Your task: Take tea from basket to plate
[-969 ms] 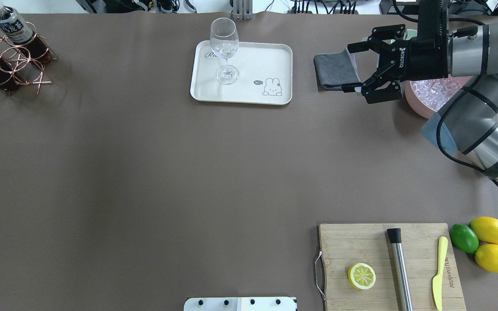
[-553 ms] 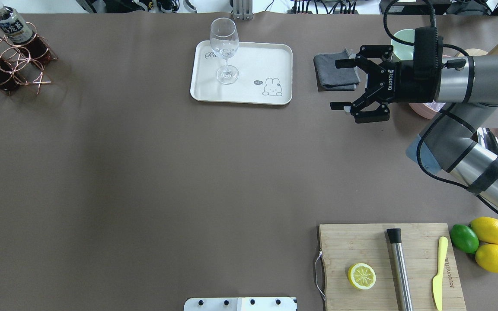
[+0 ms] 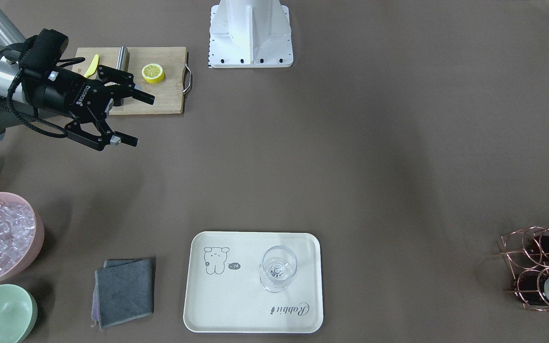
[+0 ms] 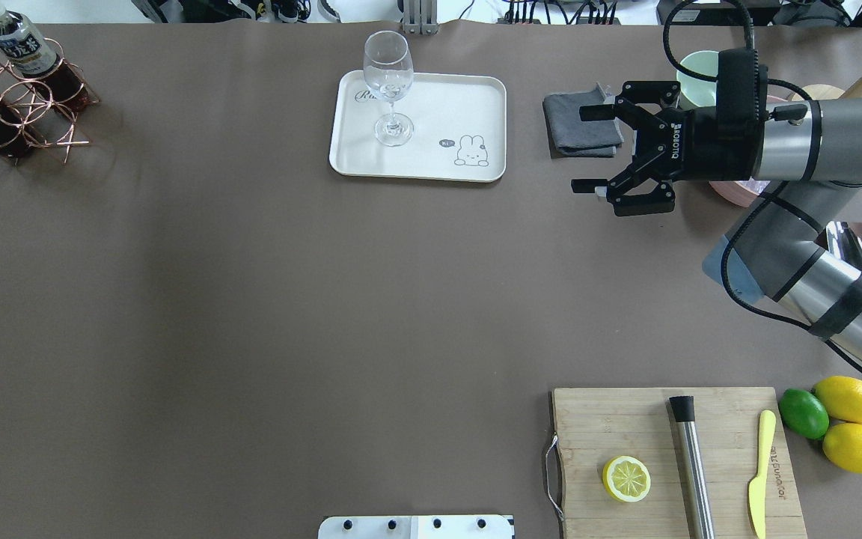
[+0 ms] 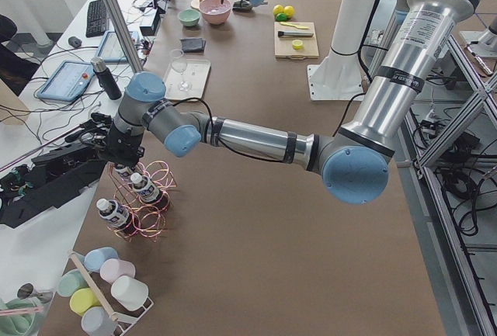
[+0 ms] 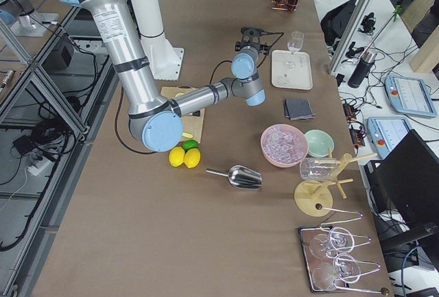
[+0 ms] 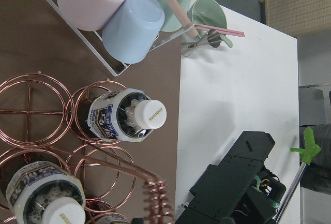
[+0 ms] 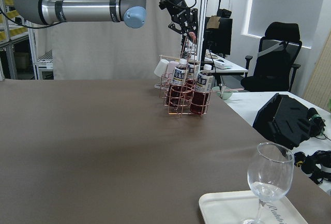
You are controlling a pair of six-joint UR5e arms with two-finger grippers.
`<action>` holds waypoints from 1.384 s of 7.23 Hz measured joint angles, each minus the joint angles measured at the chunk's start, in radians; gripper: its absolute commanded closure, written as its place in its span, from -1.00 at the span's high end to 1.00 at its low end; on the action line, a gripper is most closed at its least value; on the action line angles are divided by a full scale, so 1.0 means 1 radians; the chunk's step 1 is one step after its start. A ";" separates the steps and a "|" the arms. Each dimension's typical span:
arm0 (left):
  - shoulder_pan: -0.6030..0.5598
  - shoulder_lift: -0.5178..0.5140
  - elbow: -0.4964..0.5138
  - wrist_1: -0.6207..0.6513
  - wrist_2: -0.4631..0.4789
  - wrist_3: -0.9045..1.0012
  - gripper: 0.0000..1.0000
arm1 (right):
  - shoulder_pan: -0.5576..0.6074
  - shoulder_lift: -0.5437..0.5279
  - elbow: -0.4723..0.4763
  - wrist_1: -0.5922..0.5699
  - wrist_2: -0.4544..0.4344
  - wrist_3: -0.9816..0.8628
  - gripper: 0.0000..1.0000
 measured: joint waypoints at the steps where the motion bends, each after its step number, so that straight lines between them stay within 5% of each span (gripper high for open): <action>1: 0.000 0.007 -0.052 0.028 -0.004 -0.039 -1.00 | 0.002 0.001 0.001 0.006 -0.003 -0.005 0.99; 3: 0.004 0.018 -0.249 0.236 -0.031 -0.157 -1.00 | 0.003 0.001 0.001 0.010 -0.005 -0.011 0.99; 6: 0.061 0.019 -0.728 0.780 -0.034 -0.387 -1.00 | 0.003 -0.001 -0.002 0.013 -0.005 -0.012 0.99; 8: 0.184 -0.086 -0.885 1.053 -0.029 -0.549 -1.00 | 0.002 0.000 -0.002 0.013 -0.005 -0.011 0.99; 10: 0.381 -0.243 -0.937 1.163 0.068 -0.696 -1.00 | 0.002 -0.002 -0.003 0.013 -0.005 -0.013 0.99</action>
